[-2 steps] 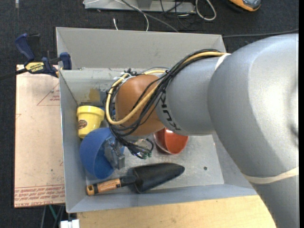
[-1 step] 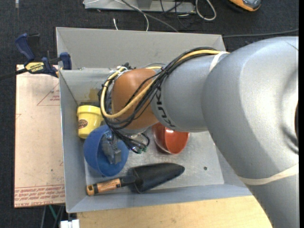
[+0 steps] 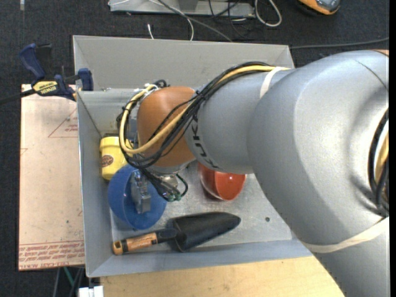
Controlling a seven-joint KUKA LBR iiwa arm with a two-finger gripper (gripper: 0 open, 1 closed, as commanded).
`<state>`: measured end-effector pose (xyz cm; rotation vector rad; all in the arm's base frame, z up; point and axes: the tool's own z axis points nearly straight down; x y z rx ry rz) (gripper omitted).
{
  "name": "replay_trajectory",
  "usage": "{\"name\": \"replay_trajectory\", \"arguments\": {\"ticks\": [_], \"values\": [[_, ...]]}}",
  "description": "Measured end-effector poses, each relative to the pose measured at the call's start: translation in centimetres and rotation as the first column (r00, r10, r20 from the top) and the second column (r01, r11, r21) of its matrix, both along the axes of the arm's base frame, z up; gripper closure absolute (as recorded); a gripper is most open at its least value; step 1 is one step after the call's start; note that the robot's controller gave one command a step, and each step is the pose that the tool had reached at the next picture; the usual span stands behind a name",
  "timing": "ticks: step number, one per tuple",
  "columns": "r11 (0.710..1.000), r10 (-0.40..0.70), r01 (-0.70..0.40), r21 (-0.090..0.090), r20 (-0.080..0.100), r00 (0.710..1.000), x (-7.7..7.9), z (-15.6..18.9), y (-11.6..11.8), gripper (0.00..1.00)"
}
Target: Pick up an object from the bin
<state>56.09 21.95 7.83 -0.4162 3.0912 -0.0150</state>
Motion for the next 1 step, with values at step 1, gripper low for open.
{"name": "replay_trajectory", "arguments": {"ticks": [1], "values": [[0.999, 0.044, -0.044, 0.003, 0.004, 0.999, 0.85, -0.31, -0.81, 1.0]]}}
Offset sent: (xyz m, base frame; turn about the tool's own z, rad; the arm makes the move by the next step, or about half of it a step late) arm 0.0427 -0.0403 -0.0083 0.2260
